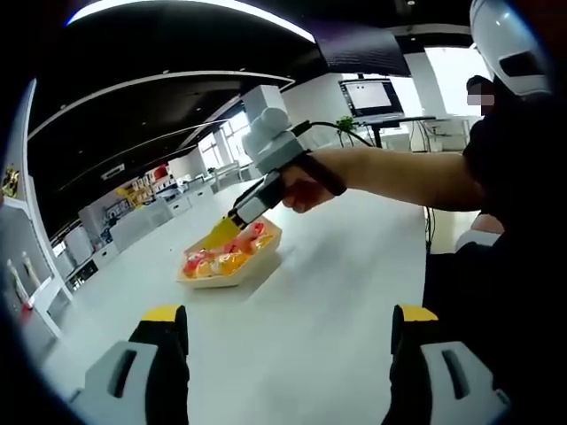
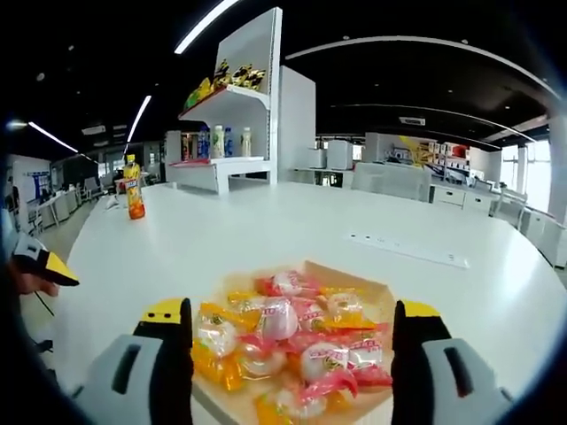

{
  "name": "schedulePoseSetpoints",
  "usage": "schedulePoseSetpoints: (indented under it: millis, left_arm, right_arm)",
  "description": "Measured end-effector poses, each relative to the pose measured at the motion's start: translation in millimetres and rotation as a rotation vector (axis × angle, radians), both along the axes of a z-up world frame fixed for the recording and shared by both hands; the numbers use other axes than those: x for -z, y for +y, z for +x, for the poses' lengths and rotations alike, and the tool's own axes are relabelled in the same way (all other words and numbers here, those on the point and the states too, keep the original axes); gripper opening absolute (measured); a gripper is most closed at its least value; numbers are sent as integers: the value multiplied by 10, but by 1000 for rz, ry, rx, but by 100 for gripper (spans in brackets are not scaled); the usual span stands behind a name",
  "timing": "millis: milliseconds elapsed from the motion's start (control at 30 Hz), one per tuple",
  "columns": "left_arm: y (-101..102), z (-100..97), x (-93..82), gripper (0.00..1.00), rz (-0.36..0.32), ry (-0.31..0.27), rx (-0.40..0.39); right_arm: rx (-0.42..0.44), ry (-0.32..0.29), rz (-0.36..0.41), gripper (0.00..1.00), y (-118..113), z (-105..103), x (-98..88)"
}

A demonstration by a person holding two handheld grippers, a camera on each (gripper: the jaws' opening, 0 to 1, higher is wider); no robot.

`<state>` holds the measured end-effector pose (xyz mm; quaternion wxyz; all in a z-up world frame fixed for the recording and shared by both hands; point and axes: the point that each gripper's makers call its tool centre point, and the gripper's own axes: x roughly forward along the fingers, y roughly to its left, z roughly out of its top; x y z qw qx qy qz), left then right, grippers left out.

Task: Pick up the marshmallows scattered on the table and place them into the bowl on the table

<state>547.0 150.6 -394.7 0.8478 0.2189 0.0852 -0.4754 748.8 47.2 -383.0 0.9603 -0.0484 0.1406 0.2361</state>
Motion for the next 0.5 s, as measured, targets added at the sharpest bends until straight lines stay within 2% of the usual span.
schedulePoseSetpoints:
  millis: [100,200,500]
  left_arm:
    - [9,4,-10,94,0,-4,-4]
    - [5,3,-19,94,0,-7,-3]
    - [-10,-11,-27,94,-1,-9,0]
  right_arm:
    - [-2,31,-10,94,-4,-31,53]
    - [9,35,-17,97,-36,-38,55]
    - [12,31,-27,97,-84,-105,15]
